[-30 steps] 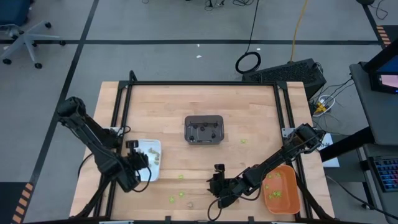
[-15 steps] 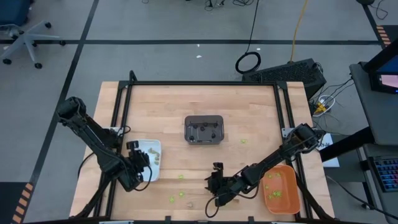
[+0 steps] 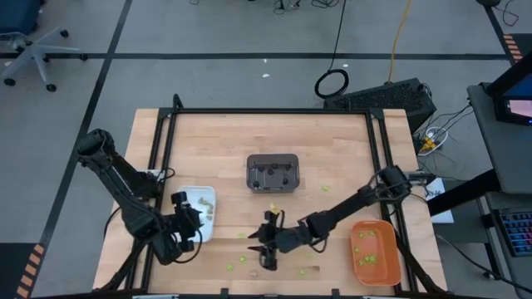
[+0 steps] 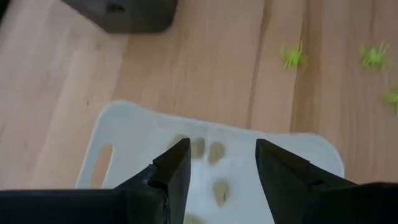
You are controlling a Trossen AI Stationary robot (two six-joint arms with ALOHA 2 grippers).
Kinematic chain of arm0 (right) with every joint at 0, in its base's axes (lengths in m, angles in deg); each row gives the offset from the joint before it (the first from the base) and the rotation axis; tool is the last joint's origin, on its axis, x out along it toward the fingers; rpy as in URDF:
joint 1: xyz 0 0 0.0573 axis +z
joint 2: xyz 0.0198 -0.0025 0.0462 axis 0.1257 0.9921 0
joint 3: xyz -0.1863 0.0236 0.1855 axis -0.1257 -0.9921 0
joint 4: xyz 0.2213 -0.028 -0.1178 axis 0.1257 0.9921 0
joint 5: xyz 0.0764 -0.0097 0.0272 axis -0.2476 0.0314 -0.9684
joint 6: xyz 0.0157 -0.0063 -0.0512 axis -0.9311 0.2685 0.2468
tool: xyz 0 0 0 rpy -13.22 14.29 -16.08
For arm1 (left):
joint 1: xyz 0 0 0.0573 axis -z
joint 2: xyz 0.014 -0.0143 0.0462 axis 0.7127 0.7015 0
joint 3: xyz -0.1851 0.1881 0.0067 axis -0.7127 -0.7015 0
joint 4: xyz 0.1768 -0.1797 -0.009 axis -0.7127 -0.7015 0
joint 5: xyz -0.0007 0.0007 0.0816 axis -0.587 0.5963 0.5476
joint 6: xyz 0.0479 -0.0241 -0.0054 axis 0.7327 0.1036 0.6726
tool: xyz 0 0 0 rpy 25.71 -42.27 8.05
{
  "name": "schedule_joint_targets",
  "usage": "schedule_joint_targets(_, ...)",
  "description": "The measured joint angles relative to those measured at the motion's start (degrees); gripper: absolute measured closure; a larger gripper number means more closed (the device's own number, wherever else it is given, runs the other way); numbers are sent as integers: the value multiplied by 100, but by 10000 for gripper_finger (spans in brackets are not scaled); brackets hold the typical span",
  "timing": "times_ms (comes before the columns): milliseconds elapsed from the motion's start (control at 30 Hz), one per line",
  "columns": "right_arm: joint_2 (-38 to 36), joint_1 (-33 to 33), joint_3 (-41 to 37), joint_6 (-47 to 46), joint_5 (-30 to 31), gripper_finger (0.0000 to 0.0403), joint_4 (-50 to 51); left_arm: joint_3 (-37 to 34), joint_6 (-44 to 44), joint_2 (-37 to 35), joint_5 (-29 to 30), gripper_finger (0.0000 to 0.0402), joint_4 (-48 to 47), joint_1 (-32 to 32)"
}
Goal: Sort Halloween decoration
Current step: Put the green spider toy into the orange bin
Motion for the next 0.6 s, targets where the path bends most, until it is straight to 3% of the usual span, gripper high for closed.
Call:
schedule_joint_targets(267, 829, -87, 1064, 571, -5, 255, 851, 0, 130, 0, 934, 231, 720, 443)
schedule_joint_targets(600, 1083, -128, 1194, 778, 347, 255, 1238, -2, 147, 15, 2003, 231, 1413, 869)
